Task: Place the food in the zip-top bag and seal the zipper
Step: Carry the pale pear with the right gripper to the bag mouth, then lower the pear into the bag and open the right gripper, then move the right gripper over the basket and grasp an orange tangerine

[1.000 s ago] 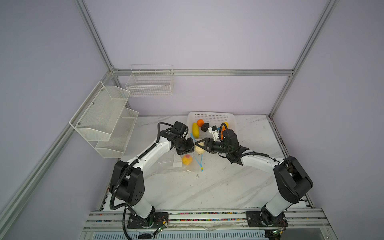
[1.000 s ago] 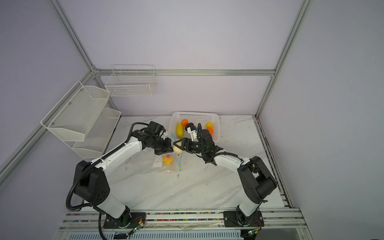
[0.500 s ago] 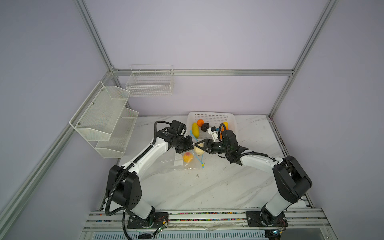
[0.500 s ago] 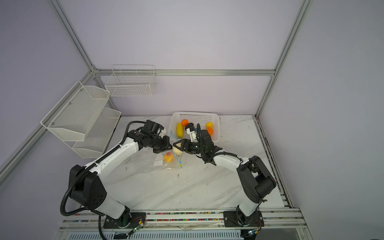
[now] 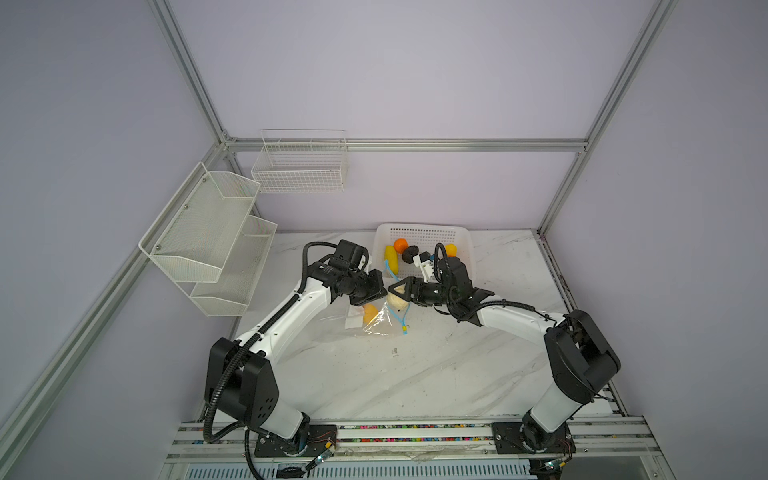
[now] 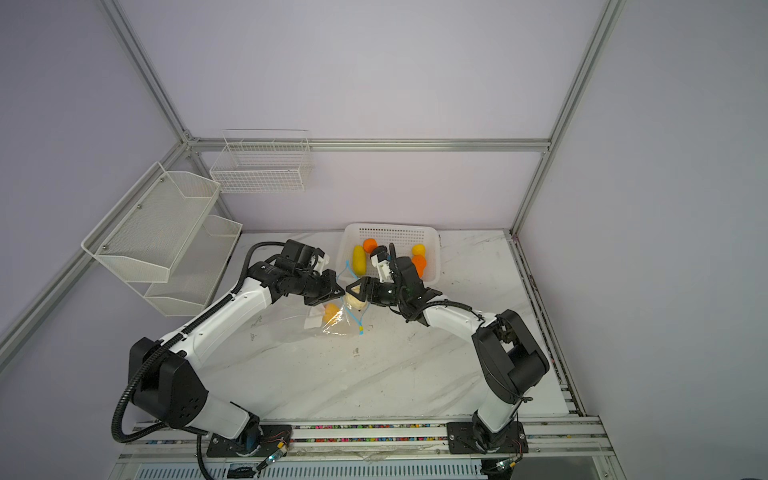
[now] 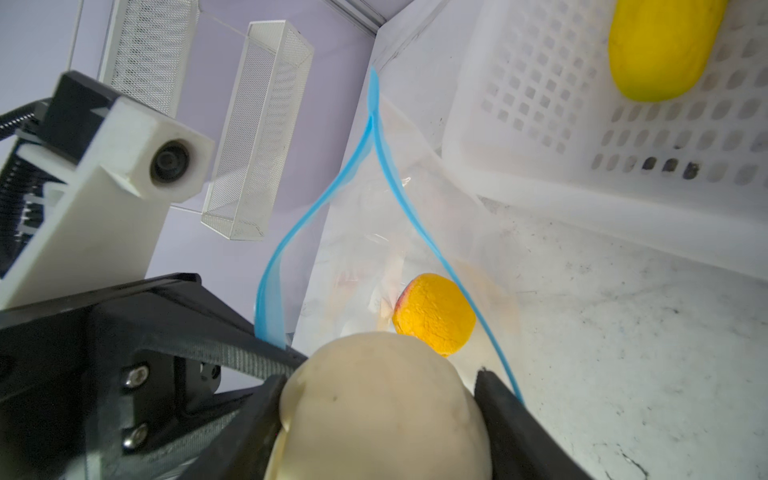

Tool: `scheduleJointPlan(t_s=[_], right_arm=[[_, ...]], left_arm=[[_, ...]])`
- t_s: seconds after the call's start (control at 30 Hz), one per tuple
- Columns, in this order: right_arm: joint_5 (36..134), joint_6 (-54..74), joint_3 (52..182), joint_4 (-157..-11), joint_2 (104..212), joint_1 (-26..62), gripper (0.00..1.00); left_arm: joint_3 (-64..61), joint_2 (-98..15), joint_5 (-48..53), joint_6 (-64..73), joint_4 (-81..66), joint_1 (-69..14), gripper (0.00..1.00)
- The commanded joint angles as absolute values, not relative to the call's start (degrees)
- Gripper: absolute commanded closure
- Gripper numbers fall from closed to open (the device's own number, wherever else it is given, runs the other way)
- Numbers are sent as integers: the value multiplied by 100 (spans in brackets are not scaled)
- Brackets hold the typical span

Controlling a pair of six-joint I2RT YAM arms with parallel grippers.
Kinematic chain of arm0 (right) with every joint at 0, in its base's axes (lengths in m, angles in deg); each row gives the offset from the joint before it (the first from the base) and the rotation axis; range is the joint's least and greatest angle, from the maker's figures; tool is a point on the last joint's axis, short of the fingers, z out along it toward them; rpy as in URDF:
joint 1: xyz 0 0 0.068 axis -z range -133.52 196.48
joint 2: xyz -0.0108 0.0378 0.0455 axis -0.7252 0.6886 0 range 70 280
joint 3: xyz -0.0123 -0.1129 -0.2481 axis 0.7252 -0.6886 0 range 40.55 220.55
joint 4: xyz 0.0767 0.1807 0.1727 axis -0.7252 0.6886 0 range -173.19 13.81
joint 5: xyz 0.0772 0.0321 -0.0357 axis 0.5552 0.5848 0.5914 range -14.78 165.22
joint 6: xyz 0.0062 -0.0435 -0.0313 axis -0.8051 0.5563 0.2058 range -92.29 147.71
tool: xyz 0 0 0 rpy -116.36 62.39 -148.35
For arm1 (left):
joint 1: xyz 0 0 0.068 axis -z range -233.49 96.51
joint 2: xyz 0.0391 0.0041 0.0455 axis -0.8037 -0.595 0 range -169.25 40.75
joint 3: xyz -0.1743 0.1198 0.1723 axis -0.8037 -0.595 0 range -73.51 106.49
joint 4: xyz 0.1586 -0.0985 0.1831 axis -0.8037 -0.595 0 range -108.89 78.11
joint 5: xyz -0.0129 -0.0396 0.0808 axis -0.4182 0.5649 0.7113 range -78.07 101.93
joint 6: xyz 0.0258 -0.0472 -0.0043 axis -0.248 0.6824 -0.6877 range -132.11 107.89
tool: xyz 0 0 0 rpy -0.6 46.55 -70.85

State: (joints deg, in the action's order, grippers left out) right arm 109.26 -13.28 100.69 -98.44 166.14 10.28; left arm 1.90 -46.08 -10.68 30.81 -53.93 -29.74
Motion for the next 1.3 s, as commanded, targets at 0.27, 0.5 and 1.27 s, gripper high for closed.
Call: scheduleJointPlan(t_s=[0.27,0.5,1.27], right_arm=[[10782,-1129,10285,-9596,16706,922,25],[10825,-1087,10323,-9607,16650,896,17],[10502,-538,10539,-8652,15674,934,18]], left_arm=[[-53,-4241,-1237,3197,-5132,-3004,100],[-83,-4249,-1204,3167,-5108,-3005,100],[-4,-4386,-1191,3021,-5210,-3158,100]])
